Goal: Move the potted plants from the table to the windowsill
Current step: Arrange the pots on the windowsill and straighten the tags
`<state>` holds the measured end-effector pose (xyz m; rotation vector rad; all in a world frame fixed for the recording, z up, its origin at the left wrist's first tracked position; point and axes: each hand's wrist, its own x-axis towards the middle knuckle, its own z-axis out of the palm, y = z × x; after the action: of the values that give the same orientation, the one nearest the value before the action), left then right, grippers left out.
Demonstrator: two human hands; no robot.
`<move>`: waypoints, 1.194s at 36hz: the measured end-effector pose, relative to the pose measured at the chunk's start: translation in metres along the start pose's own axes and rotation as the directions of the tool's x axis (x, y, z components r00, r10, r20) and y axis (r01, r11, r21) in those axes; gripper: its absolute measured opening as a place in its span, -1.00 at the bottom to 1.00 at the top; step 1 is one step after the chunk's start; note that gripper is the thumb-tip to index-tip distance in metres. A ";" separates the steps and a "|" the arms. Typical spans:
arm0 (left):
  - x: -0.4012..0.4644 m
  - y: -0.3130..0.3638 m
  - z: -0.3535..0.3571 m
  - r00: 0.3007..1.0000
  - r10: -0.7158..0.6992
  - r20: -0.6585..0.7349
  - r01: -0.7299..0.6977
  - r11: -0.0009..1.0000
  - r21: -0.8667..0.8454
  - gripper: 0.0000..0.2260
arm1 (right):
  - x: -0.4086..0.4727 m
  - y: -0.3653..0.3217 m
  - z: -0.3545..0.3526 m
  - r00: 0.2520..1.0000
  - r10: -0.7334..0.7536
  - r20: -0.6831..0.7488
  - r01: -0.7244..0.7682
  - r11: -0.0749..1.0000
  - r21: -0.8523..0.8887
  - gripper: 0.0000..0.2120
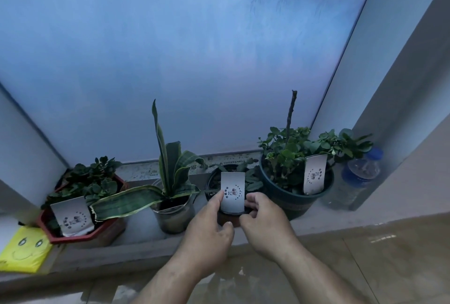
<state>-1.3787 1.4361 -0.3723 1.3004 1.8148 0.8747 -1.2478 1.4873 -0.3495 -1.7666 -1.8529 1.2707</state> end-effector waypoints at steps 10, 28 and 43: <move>0.007 -0.002 -0.006 0.999 0.029 -0.031 -0.026 0.997 0.074 -0.38 | -0.011 -0.001 0.006 0.999 0.000 0.054 -0.002 0.999 0.046 -0.64; 0.005 -0.011 0.001 0.999 0.005 -0.036 0.003 0.980 0.200 -0.44 | -0.005 0.002 -0.005 0.999 -0.027 0.017 0.026 0.999 0.027 -0.51; -0.008 -0.015 -0.012 0.989 0.145 -0.026 -0.111 0.849 0.517 -0.61 | -0.005 0.014 -0.001 0.981 0.019 -0.194 -0.002 0.996 0.086 -0.69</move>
<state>-1.3942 1.4236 -0.3772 1.7584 2.1215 0.5076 -1.2371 1.4813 -0.3573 -1.7874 -1.6596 1.1187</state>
